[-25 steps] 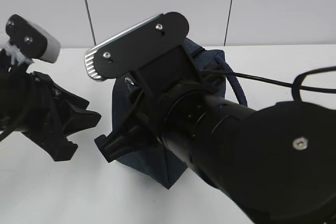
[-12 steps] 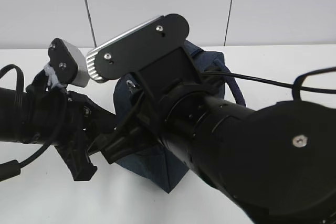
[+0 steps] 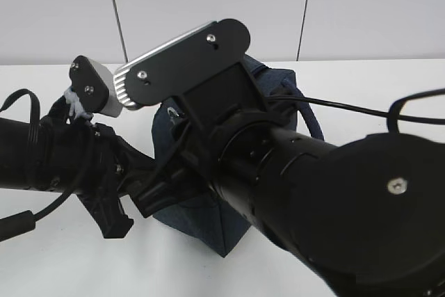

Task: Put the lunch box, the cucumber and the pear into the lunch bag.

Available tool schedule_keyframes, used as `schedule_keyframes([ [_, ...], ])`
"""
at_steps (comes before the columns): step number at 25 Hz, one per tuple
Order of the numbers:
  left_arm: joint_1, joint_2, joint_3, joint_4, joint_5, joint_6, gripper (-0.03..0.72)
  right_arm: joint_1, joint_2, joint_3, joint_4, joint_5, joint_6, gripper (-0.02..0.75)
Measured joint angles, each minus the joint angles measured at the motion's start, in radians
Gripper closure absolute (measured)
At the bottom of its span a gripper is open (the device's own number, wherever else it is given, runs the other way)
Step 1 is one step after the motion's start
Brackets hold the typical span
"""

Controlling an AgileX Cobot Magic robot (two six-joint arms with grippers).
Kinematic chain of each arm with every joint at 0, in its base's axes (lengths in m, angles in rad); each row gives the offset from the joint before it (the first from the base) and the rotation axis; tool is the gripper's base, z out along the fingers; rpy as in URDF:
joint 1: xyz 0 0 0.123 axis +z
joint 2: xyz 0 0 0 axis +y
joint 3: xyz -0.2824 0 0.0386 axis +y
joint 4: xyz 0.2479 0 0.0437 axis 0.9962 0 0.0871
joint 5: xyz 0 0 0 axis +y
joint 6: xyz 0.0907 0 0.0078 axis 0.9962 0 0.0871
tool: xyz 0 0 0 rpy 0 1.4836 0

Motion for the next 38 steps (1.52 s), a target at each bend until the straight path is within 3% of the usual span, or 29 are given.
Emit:
schedule_keyframes([
  [11,0.000,0.000,-0.001,-0.003,0.002,0.001,0.711,-0.002,0.000,-0.001,0.000,-0.034,0.000,0.732],
  [21,0.000,0.000,-0.004,-0.003,0.002,0.001,0.711,-0.078,0.000,-0.056,0.002,-0.023,-0.022,0.732],
  [38,0.000,0.001,-0.004,0.002,0.003,0.001,0.711,-0.468,0.072,-0.137,-0.014,0.218,-0.042,0.732],
])
